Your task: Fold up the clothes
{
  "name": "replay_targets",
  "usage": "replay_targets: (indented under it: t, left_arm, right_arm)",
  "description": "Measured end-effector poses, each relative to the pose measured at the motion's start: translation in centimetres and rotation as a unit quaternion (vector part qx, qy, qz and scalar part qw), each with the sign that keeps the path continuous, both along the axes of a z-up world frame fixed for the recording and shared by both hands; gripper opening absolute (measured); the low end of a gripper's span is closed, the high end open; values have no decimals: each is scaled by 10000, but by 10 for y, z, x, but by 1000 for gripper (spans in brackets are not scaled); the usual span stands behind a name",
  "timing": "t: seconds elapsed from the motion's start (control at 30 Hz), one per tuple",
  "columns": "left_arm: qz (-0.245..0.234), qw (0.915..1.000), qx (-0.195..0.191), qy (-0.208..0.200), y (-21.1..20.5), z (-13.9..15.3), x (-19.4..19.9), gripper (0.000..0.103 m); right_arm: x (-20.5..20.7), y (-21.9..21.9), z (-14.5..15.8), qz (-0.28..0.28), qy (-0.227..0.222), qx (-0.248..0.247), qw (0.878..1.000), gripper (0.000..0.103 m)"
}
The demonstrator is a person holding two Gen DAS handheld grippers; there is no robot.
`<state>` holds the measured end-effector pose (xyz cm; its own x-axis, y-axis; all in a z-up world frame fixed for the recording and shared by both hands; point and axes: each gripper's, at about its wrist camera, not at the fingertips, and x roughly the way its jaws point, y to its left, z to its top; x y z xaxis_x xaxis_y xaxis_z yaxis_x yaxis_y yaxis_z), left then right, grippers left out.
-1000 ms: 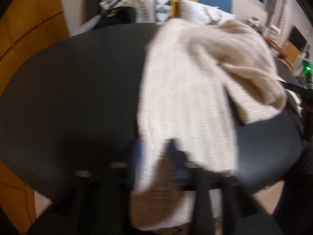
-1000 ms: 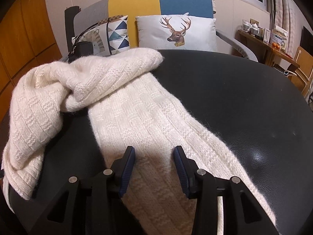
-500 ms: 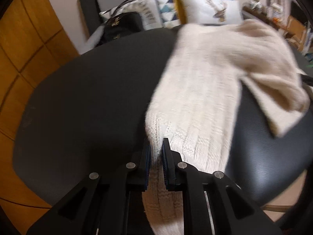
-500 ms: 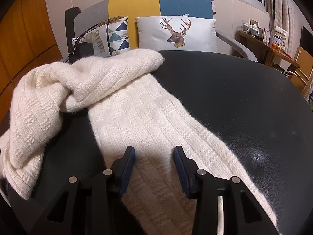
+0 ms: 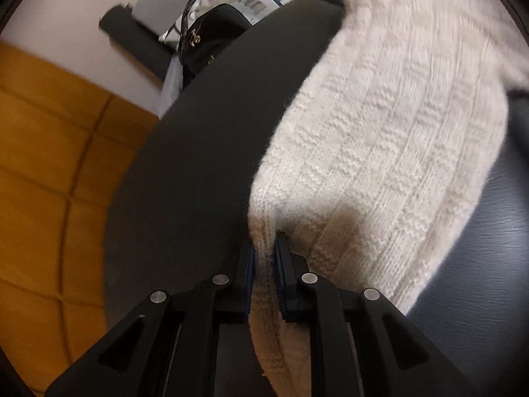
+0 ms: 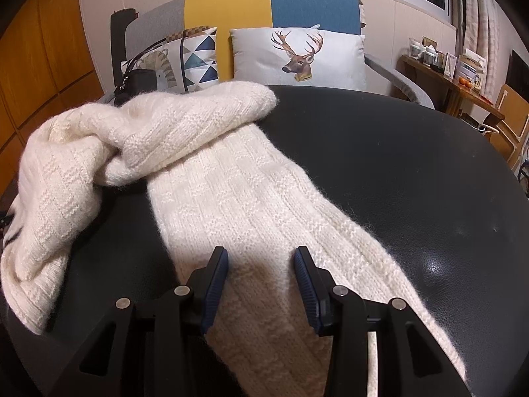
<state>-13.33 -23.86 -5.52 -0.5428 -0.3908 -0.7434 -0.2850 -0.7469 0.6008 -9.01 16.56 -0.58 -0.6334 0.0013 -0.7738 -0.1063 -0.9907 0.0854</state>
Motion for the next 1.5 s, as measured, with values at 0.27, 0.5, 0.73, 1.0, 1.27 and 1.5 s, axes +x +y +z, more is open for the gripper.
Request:
replay_targets:
  t: [0.27,0.5,0.73,1.0,1.27,1.5]
  left_arm:
    - [-94,9999,-23,100,-12,-3,-22,13]
    - [241,9950,921,308,-40,15,-26,20]
    - [687,9723,2173,525,-69,40,4,28]
    - [1346,9380,3047,961,-122,68,52,50]
    - [1416,9168,3697,522,-110,50,115,50]
    - [1720,9044,3848,668,-105,28,145,50]
  right_arm:
    - [1,1,0,-3,9,-65,10000,43]
    - [-1,4,0,22,0,-30,10000,43]
    - [-1,5,0,42,4,6,10000,43]
    - [-1,7,0,48,26,-44,10000,43]
    - [-1,7,0,47,40,-52,10000,43]
    - [1,7,0,42,55,-81,9999,43]
